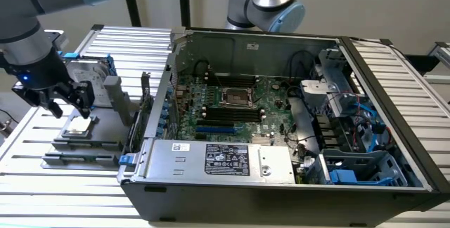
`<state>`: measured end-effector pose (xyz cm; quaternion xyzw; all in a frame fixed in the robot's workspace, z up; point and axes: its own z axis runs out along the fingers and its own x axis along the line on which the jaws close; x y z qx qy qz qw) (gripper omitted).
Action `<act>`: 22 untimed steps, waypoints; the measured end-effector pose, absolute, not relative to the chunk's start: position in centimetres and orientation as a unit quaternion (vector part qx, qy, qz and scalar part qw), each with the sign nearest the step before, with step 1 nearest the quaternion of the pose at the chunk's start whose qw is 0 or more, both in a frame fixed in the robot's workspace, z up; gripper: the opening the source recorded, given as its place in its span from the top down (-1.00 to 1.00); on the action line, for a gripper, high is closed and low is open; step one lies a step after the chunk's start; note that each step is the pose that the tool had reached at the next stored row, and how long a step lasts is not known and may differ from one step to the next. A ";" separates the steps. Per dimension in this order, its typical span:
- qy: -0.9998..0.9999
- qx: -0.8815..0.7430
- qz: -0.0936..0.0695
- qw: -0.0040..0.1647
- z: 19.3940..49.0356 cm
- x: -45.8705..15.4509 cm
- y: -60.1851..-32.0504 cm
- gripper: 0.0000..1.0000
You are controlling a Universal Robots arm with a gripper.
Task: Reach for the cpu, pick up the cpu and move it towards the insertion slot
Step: 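Pick up the cpu and move it towards the insertion slot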
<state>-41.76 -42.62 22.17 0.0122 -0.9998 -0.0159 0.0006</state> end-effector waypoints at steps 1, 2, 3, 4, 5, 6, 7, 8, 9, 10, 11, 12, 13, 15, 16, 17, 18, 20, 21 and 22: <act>-1.000 0.012 -0.016 0.001 22.0 -41.8 -42.6 -0.31; -1.000 0.012 -0.016 0.001 21.8 -41.8 -42.6 -0.31; -1.000 0.012 -0.016 0.001 21.6 -41.8 -42.6 -0.31; -1.000 0.012 -0.016 0.001 21.4 -41.8 -42.6 -0.31; -1.000 0.012 -0.016 0.001 21.3 -41.8 -42.6 -0.31; -1.000 0.012 -0.016 0.001 21.1 -41.8 -42.6 -0.31; -1.000 0.012 -0.016 0.001 20.9 -41.9 -42.6 -0.31; -1.000 0.012 -0.016 0.001 20.7 -41.9 -42.6 -0.31; -1.000 0.012 -0.015 0.001 20.5 -41.9 -42.6 -0.31; -1.000 0.012 -0.015 0.001 20.3 -41.9 -42.6 -0.31; -1.000 0.012 -0.015 0.001 20.2 -41.9 -42.5 -0.31; -1.000 0.012 -0.014 0.001 20.0 -41.9 -42.5 -0.31; -1.000 0.012 -0.014 0.001 19.9 -41.9 -42.5 -0.31; -1.000 0.012 -0.012 0.001 19.7 -41.9 -42.4 -0.31; -1.000 0.012 -0.011 0.001 19.6 -41.9 -42.4 -0.31; -1.000 0.012 -0.010 0.001 19.5 -41.9 -42.4 -0.31; -1.000 0.012 -0.009 0.001 19.5 -41.8 -42.4 -0.31; -1.000 0.012 -0.008 0.001 19.4 -41.8 -42.4 -0.31; -1.000 0.012 -0.008 0.001 19.3 -41.8 -42.4 -0.31; -1.000 0.012 -0.008 0.001 19.3 -41.9 -42.3 -0.31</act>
